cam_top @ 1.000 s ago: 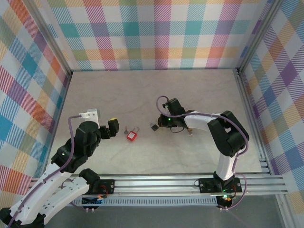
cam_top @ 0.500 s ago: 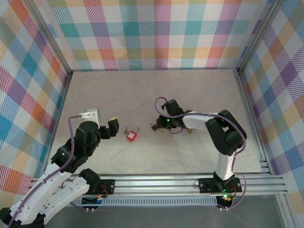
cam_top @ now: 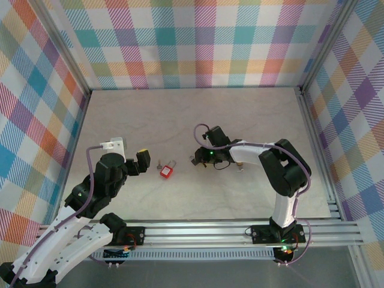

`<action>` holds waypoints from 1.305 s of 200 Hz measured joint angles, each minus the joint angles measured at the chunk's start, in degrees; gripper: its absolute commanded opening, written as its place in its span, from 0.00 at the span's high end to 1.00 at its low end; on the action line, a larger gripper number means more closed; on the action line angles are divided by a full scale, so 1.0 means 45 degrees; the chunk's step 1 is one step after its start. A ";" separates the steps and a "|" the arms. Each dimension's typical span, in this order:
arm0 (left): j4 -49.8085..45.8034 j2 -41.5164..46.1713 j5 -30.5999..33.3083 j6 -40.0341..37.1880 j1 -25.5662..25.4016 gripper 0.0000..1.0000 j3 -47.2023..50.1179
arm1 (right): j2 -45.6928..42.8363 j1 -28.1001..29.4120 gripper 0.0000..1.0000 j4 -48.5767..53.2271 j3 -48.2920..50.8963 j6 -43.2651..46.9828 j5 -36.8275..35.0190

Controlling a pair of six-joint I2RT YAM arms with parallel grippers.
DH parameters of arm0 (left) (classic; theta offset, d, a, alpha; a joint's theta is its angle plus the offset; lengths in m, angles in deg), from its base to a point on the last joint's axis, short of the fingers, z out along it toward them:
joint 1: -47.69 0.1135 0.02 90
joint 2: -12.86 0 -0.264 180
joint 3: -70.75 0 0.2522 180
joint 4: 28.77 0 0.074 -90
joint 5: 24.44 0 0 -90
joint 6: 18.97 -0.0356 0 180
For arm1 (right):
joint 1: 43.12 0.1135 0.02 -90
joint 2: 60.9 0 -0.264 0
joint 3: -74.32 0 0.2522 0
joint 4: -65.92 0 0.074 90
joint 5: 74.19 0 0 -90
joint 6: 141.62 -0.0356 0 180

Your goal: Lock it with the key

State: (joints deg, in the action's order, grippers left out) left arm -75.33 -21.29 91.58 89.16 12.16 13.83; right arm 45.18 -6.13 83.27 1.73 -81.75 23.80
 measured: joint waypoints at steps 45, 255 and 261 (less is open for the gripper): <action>0.0000 -0.0005 0.0000 0.0000 0.0000 0.00 0.0000 | -0.1632 0.0034 0.29 0.1093 0.0005 0.0398 -0.1137; -0.0010 -0.0398 -0.0646 0.0000 0.0000 0.00 0.0000 | -0.6173 -0.1467 0.12 0.7684 0.1394 0.0578 -0.5260; -0.0010 -0.0398 -0.0656 0.0000 0.0000 0.00 0.0000 | -0.6018 -0.1481 0.13 0.7708 0.1394 0.0607 -0.5260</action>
State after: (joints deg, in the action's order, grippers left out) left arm -75.37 -23.08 88.63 89.16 12.16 13.83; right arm 18.10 -12.80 117.96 8.00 -79.02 0.13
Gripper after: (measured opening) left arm 0.997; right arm 0.891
